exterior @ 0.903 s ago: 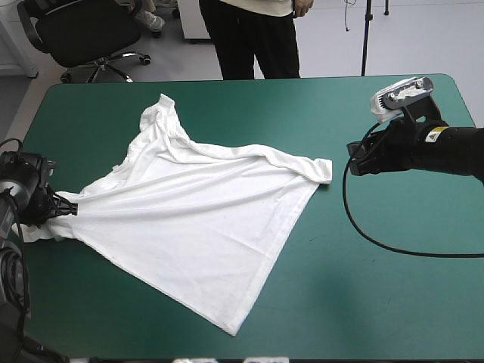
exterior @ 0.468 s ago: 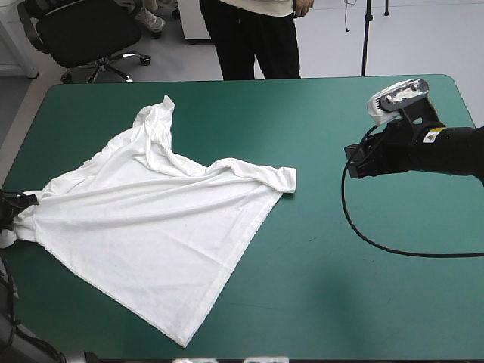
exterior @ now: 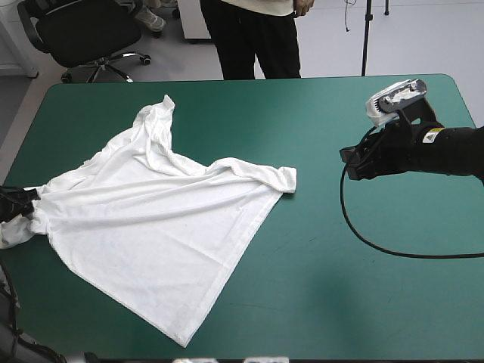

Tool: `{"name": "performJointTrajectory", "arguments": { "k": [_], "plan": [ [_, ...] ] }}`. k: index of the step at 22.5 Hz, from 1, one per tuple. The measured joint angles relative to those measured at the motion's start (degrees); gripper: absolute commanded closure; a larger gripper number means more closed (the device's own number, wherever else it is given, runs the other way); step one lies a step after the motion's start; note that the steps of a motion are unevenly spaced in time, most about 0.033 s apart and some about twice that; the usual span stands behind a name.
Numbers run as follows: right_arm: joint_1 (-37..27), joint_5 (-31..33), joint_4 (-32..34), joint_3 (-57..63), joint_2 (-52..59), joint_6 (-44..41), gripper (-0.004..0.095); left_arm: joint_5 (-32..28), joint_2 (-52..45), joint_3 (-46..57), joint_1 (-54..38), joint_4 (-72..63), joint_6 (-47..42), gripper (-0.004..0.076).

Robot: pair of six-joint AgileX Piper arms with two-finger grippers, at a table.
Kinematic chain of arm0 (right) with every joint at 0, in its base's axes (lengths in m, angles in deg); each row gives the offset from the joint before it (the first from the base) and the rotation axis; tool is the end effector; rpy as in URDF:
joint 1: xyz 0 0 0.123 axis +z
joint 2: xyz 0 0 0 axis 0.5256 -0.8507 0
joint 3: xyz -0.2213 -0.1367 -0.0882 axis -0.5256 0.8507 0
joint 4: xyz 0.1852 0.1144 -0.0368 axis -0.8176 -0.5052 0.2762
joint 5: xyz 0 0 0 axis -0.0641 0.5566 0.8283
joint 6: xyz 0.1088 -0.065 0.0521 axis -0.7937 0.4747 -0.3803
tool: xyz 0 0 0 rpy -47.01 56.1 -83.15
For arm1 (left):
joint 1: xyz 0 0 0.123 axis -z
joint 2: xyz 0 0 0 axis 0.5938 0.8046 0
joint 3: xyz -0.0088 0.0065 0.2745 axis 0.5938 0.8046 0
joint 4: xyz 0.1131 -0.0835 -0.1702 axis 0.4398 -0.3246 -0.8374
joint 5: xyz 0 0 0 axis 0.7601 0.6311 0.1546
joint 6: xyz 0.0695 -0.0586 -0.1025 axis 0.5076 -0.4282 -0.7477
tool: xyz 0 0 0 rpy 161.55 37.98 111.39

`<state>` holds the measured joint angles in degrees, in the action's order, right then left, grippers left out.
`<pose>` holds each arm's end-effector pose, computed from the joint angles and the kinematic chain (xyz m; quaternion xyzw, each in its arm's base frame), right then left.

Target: Fold the cloth

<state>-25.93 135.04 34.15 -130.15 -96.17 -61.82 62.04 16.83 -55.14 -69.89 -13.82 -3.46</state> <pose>0.2285 0.0756 0.3968 -0.2442 0.8671 0.1427 0.4100 0.2705 0.1847 0.2124 -0.2313 0.9598 0.0712 0.1423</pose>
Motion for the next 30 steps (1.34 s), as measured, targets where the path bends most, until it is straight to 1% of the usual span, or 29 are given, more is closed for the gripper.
{"name": "performJointTrajectory", "arguments": {
  "k": [3, 6, 7, 8, 9, 10, 11, 12, 13, 14, 17, 20, 24, 27, 30],
  "plan": [
    [0.0, 0.12, 0.0, 0.0, 0.0, 0.16, 0.0341, 0.71, -5.0, 0.0, 0.05, -3.14, 0.57, 0.0099],
    [0.0, 0.15, -0.07, 0.0, 0.0, 0.23, 0.034, 2.18, -10.93, 0.0, 1.41, -8.16, 3.69, 0.0115],
    [0.0, 0.29, -0.07, 0.0, 0.0, 0.29, 0.034, 4.24, -14.47, 0.0, 4.09, -11.12, 6.39, 0.0118],
    [0.0, 0.46, -0.07, 0.0, 0.0, 0.29, 0.034, 5.36, -15.75, 0.0, 5.58, -12.13, 7.83, 0.0131],
    [0.0, 0.79, -0.07, 0.0, 0.0, 0.31, 0.034, 9.13, -18.57, 0.0, 10.08, -15.0, 10.73, 0.0139],
    [0.0, 0.86, -0.07, 0.0, 0.0, 0.31, 0.034, 10.91, -19.54, 0.0, 12.53, -16.06, 11.62, 0.0157],
    [0.0, 1.0, -0.07, 0.0, 0.0, 0.31, 0.034, 14.98, -21.81, 0.0, 17.74, -17.83, 12.9, 0.0167],
    [0.0, 1.0, -0.07, 0.0, 0.0, 0.31, 0.034, 16.14, -22.71, 0.0, 19.85, -18.15, 13.14, 0.0173],
    [0.0, 1.0, -0.07, 0.0, 0.0, 0.31, 0.034, 17.17, -25.17, 0.0, 25.06, -18.28, 13.41, 0.0173],
    [0.0, 1.0, -0.07, 0.0, 0.0, 0.36, 0.034, 17.18, -26.64, 0.07, 27.13, -18.28, 13.41, 0.0173],
    [0.0, 0.94, -0.07, 0.0, 0.0, 0.36, 0.034, 17.18, -34.94, 3.85, 40.5, -18.32, 13.31, 0.0173],
    [0.0, 0.33, -0.07, 0.0, 0.0, 0.36, 0.034, 17.25, -40.12, 13.9, 52.19, -18.39, 12.57, 0.0173],
    [0.0, -0.41, -0.07, 0.0, 0.0, 0.36, 0.034, 17.09, -40.59, 28.05, 65.78, -18.04, 11.91, 0.0173],
    [0.0, -0.51, -0.07, 0.0, 0.0, 0.36, 0.034, 15.21, -40.59, 31.77, 72.63, -16.17, 11.18, 0.0173],
    [0.0, -0.51, -0.07, 0.0, 0.0, 0.36, 0.034, 10.92, -40.45, 32.95, 77.58, -13.28, 7.66, 0.0173]
  ]
}}
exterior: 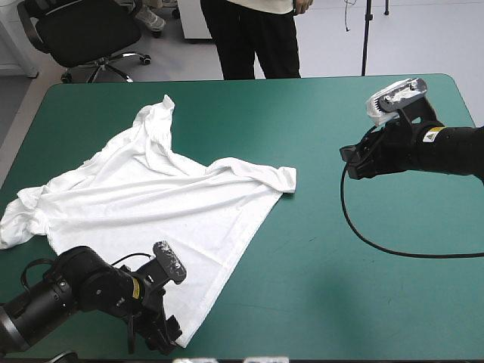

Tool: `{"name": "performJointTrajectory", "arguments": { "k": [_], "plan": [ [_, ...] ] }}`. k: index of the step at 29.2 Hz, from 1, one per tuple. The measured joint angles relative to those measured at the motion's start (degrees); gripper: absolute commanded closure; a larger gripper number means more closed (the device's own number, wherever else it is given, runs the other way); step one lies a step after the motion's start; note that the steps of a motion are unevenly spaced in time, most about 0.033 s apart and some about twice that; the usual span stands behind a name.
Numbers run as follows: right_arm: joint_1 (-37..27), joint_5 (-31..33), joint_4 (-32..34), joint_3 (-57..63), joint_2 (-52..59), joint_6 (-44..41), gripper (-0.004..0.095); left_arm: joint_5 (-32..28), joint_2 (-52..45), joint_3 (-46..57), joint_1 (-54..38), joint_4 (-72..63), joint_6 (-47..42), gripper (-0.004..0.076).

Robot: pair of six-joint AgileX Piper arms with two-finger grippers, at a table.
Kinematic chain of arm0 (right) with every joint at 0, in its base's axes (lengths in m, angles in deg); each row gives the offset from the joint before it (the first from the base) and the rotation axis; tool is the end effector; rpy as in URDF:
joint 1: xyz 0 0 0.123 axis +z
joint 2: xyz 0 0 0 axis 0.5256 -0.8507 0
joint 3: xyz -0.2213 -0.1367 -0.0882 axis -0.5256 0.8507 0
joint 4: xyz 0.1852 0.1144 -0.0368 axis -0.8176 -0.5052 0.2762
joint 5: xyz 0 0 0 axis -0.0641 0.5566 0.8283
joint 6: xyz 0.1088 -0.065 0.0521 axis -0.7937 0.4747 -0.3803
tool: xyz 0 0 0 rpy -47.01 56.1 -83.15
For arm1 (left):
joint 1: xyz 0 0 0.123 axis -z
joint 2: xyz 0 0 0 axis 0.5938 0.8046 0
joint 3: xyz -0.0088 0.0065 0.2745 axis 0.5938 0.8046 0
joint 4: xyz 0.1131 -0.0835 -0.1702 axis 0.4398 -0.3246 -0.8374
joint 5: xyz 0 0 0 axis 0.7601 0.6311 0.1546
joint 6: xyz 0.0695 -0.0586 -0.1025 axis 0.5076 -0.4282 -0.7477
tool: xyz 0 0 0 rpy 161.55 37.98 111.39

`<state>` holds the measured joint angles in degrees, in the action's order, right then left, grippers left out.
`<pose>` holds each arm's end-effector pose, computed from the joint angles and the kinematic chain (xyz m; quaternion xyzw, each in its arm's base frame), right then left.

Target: Fold the cloth

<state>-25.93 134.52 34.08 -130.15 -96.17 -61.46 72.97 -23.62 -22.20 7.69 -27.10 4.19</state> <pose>0.2293 0.0756 0.3977 -0.2454 0.8649 0.1411 0.4145 0.0812 -0.1106 0.2219 0.4446 0.8822 -0.1194 0.0992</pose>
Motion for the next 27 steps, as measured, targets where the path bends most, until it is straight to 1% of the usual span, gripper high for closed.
{"name": "performJointTrajectory", "arguments": {
  "k": [1, 6, 11, 13, 17, 18, 20, 22, 23, 25, 27],
  "plan": [
    [0.0, 0.0, 0.0, 0.0, 0.0, 0.0, 0.034, -1.85, 0.6, 0.34, 1.9, 0.12, -0.89, 0.0173],
    [0.0, 0.0, 0.0, 0.0, 0.0, 0.0, 0.034, -5.99, 6.58, 1.53, 7.31, -1.07, -1.72, 0.0173],
    [0.0, 0.0, 0.0, 0.0, 0.0, 0.0, 0.034, -10.43, 14.02, 1.56, 9.8, 0.15, -3.31, 0.0174],
    [0.0, 0.0, 0.0, 0.0, 0.0, 0.0, 0.034, -11.36, 16.86, 1.56, 9.94, 1.64, -4.03, 0.0186],
    [0.0, 0.0, 0.0, 0.0, 0.0, 0.0, 0.034, -10.3, 20.92, 0.27, 10.25, 4.97, -8.4, 0.0243],
    [0.0, 0.0, 0.0, 0.0, 0.0, 0.0, 0.034, -9.92, 21.66, -0.09, 10.41, 5.39, -9.39, 0.0267],
    [0.0, 0.0, -0.02, 0.0, 0.0, 0.0, 0.0341, -9.37, 22.78, -0.63, 10.44, 6.08, -10.44, 0.037],
    [0.0, 0.0, -0.02, 0.0, 0.0, 0.01, 0.034, -8.85, 23.51, -0.98, 10.46, 6.66, -10.99, 0.0517],
    [0.0, 0.0, -0.02, 0.0, 0.0, 0.01, 0.0341, -8.64, 23.79, -1.1, 10.46, 7.21, -11.29, 0.0628],
    [0.0, 0.12, -0.02, 0.0, 0.0, 0.01, 0.0341, -8.51, 24.02, -1.1, 10.35, 8.25, -11.6, 0.0738],
    [0.0, 0.24, 0.03, 0.0, 0.0, 0.01, 0.0341, -8.73, 24.02, -0.87, 10.09, 8.26, -11.61, 0.0741]
  ]
}}
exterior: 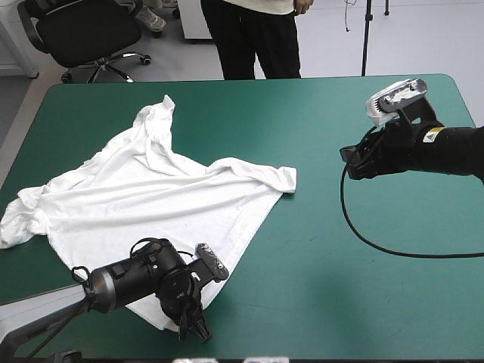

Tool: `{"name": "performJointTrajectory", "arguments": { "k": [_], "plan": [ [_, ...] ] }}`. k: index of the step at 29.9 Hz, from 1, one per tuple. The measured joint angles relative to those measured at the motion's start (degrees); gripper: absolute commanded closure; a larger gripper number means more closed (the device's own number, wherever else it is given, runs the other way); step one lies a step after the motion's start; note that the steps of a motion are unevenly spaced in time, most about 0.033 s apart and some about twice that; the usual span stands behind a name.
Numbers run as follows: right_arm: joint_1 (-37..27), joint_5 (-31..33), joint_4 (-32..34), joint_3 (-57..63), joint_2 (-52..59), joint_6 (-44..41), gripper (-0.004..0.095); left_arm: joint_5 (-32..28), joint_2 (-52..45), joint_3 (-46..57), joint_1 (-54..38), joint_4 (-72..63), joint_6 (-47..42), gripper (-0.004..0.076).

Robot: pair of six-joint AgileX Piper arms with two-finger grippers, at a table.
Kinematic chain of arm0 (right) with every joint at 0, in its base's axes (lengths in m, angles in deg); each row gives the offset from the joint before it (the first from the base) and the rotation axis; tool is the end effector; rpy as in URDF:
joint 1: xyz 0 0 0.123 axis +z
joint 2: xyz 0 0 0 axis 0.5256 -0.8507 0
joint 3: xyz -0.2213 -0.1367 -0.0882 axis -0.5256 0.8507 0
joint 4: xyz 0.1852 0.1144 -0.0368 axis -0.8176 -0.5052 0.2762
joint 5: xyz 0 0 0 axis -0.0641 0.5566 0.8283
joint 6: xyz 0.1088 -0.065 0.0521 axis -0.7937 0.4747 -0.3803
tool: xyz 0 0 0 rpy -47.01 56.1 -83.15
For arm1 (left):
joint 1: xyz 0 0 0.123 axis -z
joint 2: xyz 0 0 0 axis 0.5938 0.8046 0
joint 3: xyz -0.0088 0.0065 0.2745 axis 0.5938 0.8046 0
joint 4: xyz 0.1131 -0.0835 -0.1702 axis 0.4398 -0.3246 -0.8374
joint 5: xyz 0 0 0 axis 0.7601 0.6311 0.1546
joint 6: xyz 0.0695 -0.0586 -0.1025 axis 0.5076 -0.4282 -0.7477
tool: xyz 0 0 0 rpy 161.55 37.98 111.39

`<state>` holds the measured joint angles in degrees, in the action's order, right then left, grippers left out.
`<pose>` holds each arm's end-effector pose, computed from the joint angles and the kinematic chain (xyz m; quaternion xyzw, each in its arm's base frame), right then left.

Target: Fold the cloth

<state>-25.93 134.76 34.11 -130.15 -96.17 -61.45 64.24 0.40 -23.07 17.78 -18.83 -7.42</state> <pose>0.2289 0.0756 0.3973 -0.2462 0.8655 0.1413 0.4127 0.1055 -0.1545 0.1578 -0.4542 -0.8907 0.0167 0.0051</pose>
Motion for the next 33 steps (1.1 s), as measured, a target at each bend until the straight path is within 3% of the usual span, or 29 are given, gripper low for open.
{"name": "performJointTrajectory", "arguments": {
  "k": [6, 10, 17, 24, 33],
  "plan": [
    [0.11, 1.56, -0.22, 0.0, -1.04, 0.18, 0.035, -0.73, -0.13, 0.58, -0.17, -0.43, 0.05, 0.0741],
    [4.04, 2.18, 0.56, 0.0, -5.81, 0.25, 0.035, -0.8, -0.4, 0.64, -0.17, -0.59, 0.11, 0.0741],
    [12.42, -4.18, 6.09, -0.41, -19.27, -0.04, 0.0335, -0.93, -0.51, 0.81, -0.17, -0.77, 0.24, 0.0741],
    [12.73, -9.65, 6.91, -4.25, -32.68, -0.33, 0.0335, -0.93, -0.51, 0.81, -0.26, -0.89, 0.28, 0.0741],
    [12.73, -9.94, 10.57, -14.49, -46.49, -5.12, 0.037, -1.1, -0.58, 0.88, -0.26, -0.96, -0.64, 0.0741]
  ]
}}
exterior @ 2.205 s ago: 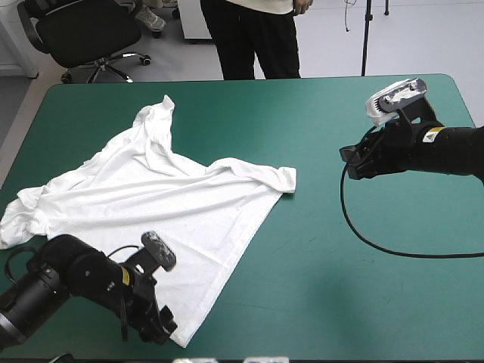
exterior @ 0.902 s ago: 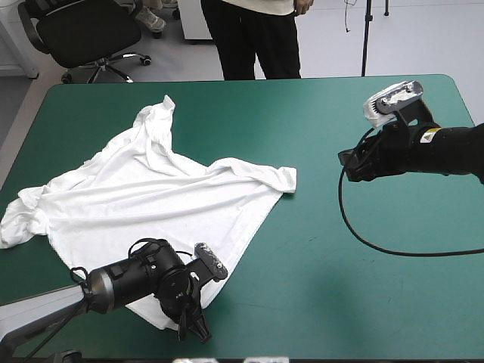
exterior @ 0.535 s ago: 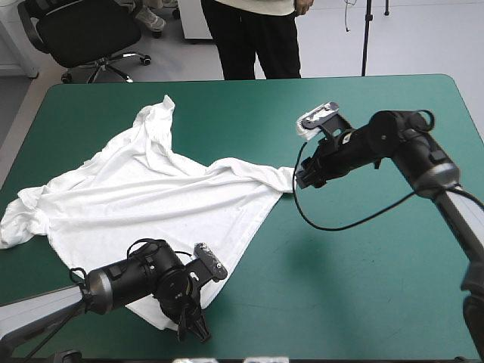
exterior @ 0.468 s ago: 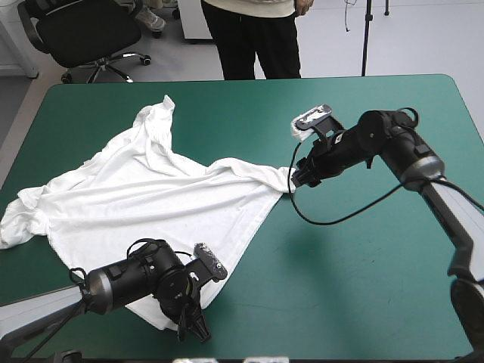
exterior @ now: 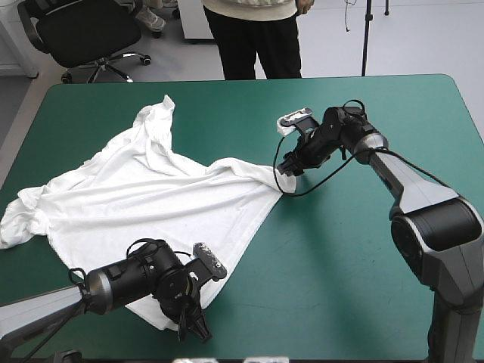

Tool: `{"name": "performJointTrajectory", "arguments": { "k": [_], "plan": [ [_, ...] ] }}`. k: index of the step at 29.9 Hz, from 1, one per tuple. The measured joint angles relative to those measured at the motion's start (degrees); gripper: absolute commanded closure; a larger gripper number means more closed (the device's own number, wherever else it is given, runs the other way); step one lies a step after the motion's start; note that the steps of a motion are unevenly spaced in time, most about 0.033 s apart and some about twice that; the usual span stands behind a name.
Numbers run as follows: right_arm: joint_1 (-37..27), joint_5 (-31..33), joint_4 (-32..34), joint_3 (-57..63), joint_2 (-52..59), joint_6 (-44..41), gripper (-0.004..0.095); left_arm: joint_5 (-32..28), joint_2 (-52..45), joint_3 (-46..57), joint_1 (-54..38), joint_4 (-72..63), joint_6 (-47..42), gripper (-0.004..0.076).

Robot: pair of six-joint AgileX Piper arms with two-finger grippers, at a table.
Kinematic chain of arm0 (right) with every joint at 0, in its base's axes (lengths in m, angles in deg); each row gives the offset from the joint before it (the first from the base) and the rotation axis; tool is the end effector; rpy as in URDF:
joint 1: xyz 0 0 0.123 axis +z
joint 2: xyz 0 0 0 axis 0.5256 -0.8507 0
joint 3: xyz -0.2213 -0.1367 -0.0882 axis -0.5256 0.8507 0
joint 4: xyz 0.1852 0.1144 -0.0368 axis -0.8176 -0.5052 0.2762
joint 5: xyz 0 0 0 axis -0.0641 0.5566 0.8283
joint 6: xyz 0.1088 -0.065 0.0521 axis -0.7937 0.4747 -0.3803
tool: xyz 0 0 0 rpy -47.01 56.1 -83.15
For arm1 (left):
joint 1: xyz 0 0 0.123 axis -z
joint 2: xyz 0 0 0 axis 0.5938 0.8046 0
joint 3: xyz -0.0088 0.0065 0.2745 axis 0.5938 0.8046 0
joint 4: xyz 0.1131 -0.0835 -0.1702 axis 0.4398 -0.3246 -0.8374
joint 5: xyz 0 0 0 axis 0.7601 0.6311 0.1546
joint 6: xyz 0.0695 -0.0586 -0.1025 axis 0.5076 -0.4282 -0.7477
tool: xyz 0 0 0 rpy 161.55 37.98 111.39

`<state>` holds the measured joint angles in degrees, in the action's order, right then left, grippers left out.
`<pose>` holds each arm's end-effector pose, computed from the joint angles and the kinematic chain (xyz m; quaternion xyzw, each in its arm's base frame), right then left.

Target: Fold the cloth

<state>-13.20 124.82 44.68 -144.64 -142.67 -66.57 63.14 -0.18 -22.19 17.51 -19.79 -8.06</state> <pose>0.3965 0.1621 0.1993 -0.2932 0.9274 0.1080 0.2058 0.1040 -0.1540 0.1568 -0.4425 -0.8964 0.0259 0.0020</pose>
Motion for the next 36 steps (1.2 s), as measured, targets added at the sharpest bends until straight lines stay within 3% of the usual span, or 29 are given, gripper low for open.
{"name": "performJointTrajectory", "arguments": {
  "k": [3, 6, 11, 16, 22, 29, 36],
  "plan": [
    [0.0, 1.74, -0.48, -1.55, -2.92, -0.52, 0.0438, -0.22, -0.1, 0.07, 0.0, 0.0, -0.54, 0.0741],
    [0.11, 3.15, -0.91, -2.24, -4.16, -0.65, 0.0576, -0.34, -0.17, 0.14, 0.0, 0.0, -0.54, 0.0741],
    [0.67, 4.54, -2.84, -2.55, -4.43, 0.66, 0.0927, -0.57, -0.3, 0.2, -0.06, 0.0, -0.54, 0.0741],
    [1.12, 5.41, -5.73, -2.66, -4.78, 2.92, 0.0913, -0.66, -0.36, 0.24, -0.06, 0.35, -0.85, 0.0741],
    [1.12, 6.08, -4.83, -5.05, -3.01, 3.0, 0.0914, 0.21, -0.01, -1.54, -3.1, 2.43, -3.71, 0.0741],
    [1.12, 8.41, -0.89, -7.24, 3.53, 1.47, 0.0916, -2.41, 3.55, -11.35, -20.67, 8.73, 4.03, 0.0741],
    [1.12, 6.16, 0.41, -7.59, 11.26, 1.0, 0.0923, -0.15, 3.62, -29.01, -32.96, 9.66, 9.13, 0.0741]
  ]
}}
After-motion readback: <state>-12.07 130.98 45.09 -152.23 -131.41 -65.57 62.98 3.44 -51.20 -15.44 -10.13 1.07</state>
